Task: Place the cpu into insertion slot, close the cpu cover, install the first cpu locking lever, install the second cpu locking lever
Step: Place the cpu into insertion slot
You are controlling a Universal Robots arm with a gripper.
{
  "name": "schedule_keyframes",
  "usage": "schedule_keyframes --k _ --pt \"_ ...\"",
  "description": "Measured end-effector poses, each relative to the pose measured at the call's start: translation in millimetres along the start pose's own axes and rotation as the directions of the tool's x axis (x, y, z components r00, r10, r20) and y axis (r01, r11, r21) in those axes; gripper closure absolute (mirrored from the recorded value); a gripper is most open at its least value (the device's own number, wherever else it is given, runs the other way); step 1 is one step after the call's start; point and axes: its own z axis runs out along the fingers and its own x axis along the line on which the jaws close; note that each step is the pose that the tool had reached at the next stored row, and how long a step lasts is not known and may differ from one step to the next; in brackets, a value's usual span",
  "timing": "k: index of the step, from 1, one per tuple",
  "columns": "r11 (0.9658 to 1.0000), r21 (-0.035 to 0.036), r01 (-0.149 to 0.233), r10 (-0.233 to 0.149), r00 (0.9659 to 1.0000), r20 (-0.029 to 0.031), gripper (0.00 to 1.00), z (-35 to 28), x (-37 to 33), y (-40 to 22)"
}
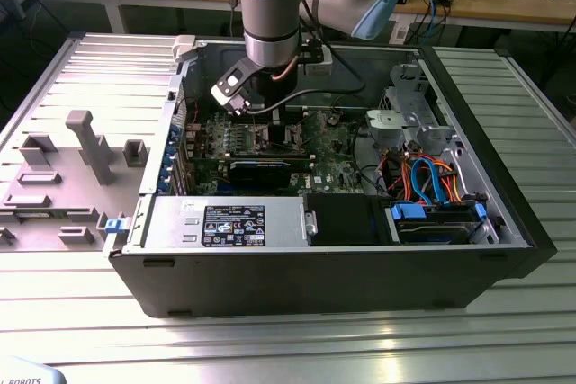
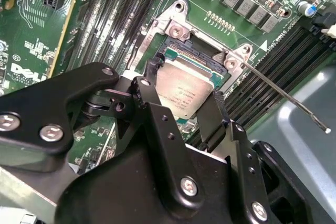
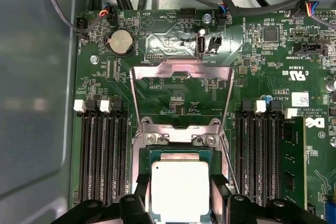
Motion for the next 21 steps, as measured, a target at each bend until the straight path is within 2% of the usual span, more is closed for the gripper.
schedule_keyframes --k 7,11,21 --pt "1.0000 0.0003 -0.003 0.003 1.0000 0.0009 0.46 2.0 1.1 -0.1" --pt "1.0000 0.0022 -0.003 0.003 1.0000 0.0018 0.46 5.6 0.8 -0.6" --pt "1.0000 0.0017 -0.003 0.003 1.0000 0.0009 0.46 6.0 0.9 -0.5"
